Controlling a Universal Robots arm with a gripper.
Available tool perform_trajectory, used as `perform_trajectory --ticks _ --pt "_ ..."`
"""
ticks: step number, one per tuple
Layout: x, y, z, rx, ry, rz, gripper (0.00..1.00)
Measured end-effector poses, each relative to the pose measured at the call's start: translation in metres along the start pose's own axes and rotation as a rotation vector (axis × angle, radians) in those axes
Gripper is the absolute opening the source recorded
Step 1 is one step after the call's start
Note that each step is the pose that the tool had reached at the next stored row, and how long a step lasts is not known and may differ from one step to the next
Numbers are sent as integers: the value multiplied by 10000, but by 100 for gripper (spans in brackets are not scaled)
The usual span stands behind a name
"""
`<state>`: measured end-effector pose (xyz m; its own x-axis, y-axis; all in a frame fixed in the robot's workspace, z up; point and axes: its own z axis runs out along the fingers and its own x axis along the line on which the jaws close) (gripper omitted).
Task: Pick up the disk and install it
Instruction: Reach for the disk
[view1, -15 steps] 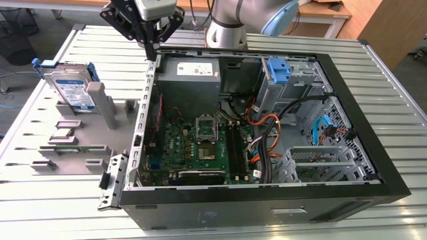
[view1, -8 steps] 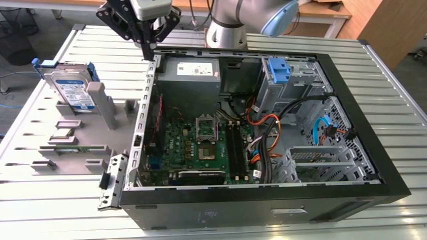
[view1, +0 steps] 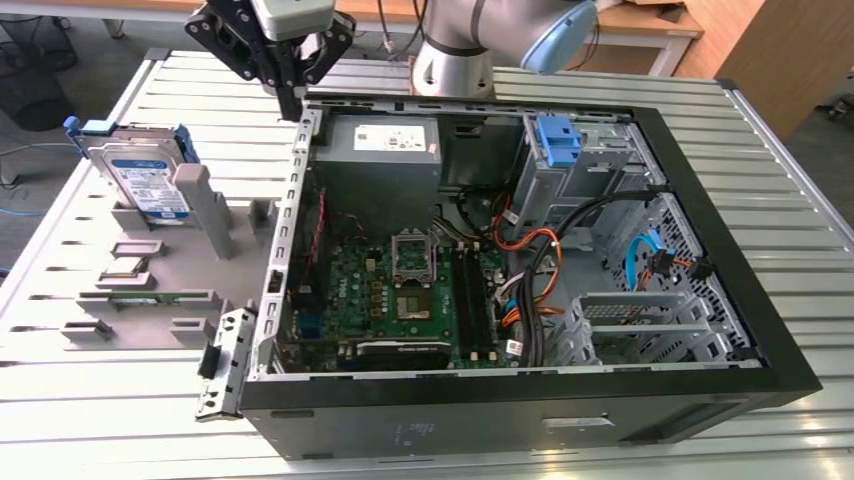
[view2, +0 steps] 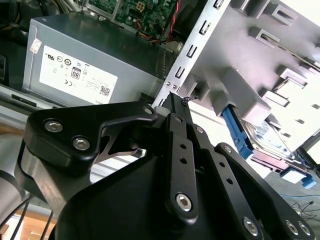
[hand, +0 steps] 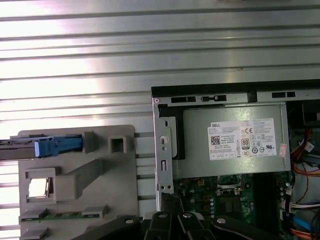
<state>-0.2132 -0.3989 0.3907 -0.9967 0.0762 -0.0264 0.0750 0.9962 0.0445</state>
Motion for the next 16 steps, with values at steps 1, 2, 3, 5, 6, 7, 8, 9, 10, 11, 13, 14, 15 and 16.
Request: perform_trajectory --ticks 1,2,3,5,6,7,8,9,10,11,13,14,15,16 --pt "3 0 0 1 0 0 11" --pt "5 0 -1 1 1 -1 11" --pt "7 -1 -1 1 1 -1 11" --pt "22 -2 -1 0 1 0 11" --pt "23 -2 -1 0 1 0 11" --pt "24 -2 -1 1 1 0 11" --pt "27 -2 -1 1 0 1 11" --pt "31 -3 -1 1 1 1 11" --pt "35 -3 0 -1 0 1 11" --pt "41 -3 -1 1 1 0 11" --pt "53 -4 0 0 0 0 11" --pt "59 -5 0 1 1 0 11" --pt "65 -5 0 1 1 0 11" --pt "71 -6 0 1 1 0 11"
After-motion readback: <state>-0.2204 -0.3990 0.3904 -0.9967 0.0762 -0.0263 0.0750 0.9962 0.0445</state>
